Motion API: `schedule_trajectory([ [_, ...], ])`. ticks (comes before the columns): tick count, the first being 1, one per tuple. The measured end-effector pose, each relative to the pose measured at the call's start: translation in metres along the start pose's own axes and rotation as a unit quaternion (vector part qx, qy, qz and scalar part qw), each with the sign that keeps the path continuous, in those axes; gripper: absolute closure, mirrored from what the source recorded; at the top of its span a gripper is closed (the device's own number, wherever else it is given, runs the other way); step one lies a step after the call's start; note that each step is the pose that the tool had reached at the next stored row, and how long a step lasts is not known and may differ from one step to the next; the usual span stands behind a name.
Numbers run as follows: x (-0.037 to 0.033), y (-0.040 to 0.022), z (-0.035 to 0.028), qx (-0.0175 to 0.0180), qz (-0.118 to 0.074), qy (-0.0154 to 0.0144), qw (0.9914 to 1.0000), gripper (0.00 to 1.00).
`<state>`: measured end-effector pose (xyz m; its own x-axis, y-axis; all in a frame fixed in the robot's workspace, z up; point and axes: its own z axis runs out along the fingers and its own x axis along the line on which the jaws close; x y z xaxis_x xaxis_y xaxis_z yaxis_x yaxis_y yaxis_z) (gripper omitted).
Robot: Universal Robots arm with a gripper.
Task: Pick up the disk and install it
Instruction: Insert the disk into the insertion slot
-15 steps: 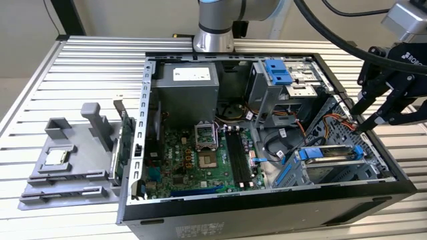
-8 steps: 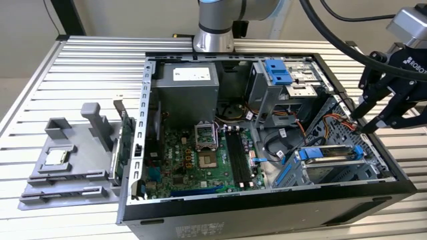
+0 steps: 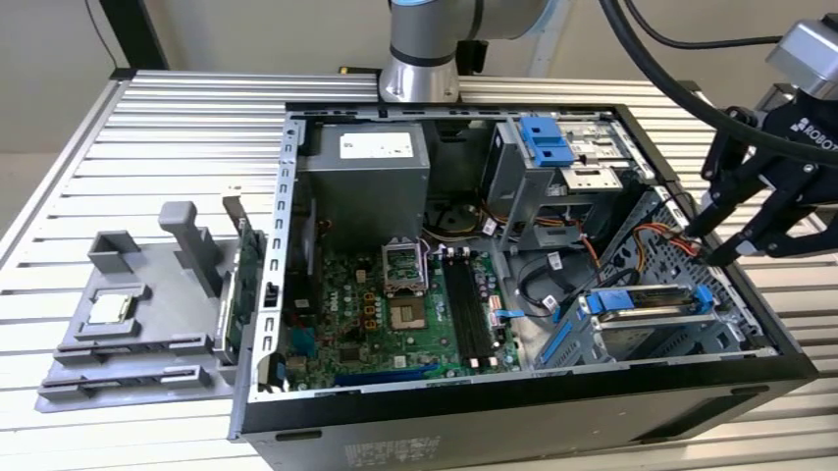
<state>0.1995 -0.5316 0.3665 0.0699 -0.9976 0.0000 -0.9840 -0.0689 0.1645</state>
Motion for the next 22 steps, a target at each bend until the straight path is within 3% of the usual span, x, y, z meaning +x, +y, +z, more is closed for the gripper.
schedule_trajectory([
  [5, -0.0005, -0.0021, 0.0075, -0.0005, -0.002, 0.0006, 1.0, 0.0],
  [15, -0.0025, -0.0024, 0.0079, -0.0005, -0.002, 0.0006, 1.0, 0.0],
  [16, -0.0025, -0.0024, 0.0079, -0.0006, -0.002, 0.0006, 1.0, 1.0],
  [22, -0.0024, -0.0037, 0.0078, -0.0006, -0.002, 0.0006, 1.0, 1.0],
])
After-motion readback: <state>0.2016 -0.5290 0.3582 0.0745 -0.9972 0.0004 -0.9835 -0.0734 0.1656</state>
